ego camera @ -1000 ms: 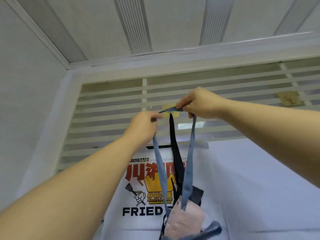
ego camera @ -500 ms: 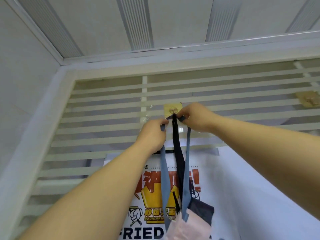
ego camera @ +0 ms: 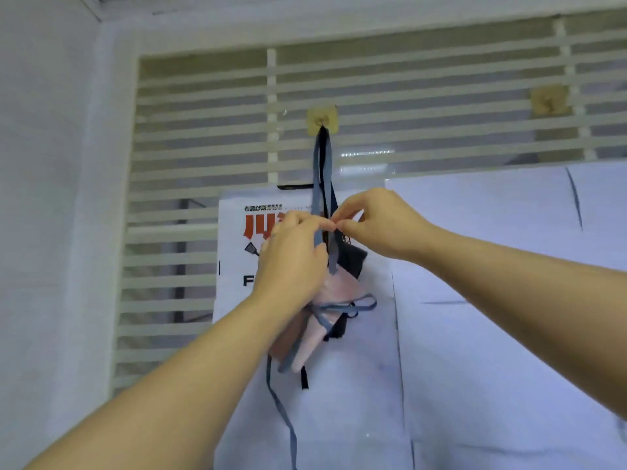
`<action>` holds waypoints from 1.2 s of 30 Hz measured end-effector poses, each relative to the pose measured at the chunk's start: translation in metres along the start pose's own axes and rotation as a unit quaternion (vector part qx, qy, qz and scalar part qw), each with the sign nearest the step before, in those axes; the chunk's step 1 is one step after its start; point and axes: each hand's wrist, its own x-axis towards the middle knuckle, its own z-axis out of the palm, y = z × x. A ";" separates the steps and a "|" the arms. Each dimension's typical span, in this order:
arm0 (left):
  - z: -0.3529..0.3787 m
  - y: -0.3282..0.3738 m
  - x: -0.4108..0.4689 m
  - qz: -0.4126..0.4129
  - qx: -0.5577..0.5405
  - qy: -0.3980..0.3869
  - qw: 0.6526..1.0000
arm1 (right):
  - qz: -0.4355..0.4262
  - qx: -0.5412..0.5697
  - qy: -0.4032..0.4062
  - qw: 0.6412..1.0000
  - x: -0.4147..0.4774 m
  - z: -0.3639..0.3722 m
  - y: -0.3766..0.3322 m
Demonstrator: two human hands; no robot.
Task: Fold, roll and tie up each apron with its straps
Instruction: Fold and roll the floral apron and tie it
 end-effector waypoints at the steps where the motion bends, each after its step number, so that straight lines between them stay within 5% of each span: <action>1: 0.001 0.003 -0.021 0.000 -0.002 -0.002 1.000 | 0.003 0.014 -0.010 1.000 -0.019 0.005 -0.001; 5: 0.013 0.010 -0.109 -0.012 -0.036 -0.022 0.999 | 0.039 0.069 -0.058 0.995 -0.102 0.023 0.004; 12: 0.077 0.031 -0.291 -0.166 -0.087 -0.214 0.959 | 0.166 0.154 -0.212 0.951 -0.282 0.070 0.035; 15: 0.105 0.040 -0.367 -0.211 -0.088 -0.323 0.918 | 0.220 0.165 -0.282 0.919 -0.365 0.098 0.054; 20: 0.140 0.044 -0.491 -0.244 -0.060 -0.491 0.834 | 0.287 0.134 -0.490 0.813 -0.492 0.131 0.080; 25: 0.148 0.053 -0.569 -0.138 -0.052 -0.670 0.728 | 0.272 0.055 -0.680 0.678 -0.589 0.153 0.086; 28: 0.150 0.054 -0.596 -0.066 0.000 -0.724 0.687 | 0.276 0.071 -0.680 0.676 -0.618 0.157 0.083; 36: 0.153 0.053 -0.626 -0.039 -0.040 -0.580 0.813 | 0.194 -0.017 -0.640 0.743 -0.652 0.161 0.079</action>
